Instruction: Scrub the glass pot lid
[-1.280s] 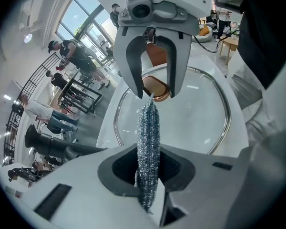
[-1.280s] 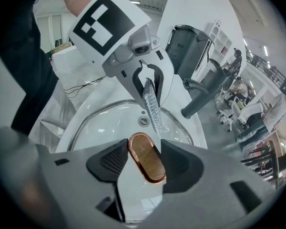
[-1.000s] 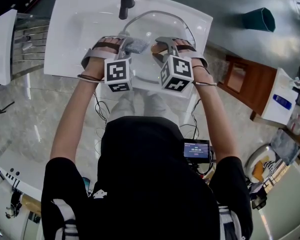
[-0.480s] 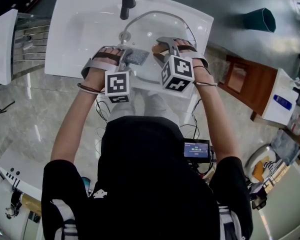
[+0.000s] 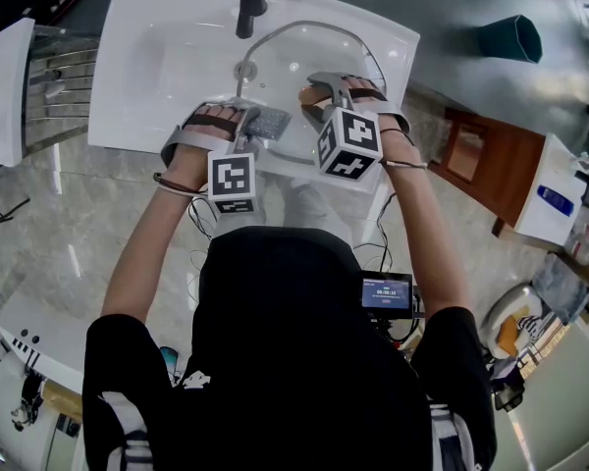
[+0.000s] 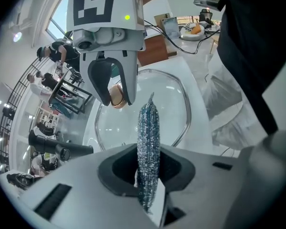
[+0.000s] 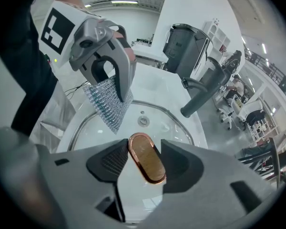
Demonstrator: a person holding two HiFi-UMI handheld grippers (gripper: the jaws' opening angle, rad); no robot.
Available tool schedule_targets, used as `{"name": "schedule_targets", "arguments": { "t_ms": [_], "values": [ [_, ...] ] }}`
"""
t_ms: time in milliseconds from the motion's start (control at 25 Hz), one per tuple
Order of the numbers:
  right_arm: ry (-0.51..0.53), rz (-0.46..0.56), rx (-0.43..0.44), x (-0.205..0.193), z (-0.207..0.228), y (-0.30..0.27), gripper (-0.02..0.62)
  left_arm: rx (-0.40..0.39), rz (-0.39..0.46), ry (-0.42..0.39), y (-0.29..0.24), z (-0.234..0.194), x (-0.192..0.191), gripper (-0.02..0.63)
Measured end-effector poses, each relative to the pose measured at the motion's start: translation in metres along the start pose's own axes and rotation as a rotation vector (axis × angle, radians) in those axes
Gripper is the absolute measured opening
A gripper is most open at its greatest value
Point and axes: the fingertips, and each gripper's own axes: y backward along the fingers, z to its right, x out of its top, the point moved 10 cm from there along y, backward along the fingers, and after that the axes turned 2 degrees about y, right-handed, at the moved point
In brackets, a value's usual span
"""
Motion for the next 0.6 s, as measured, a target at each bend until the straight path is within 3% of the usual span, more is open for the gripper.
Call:
{"name": "schedule_targets", "arguments": {
  "t_ms": [600],
  "values": [
    [-0.01, 0.014, -0.006, -0.001, 0.0, 0.001, 0.207, 0.03, -0.016, 0.06, -0.013, -0.032, -0.008, 0.069]
  ]
}}
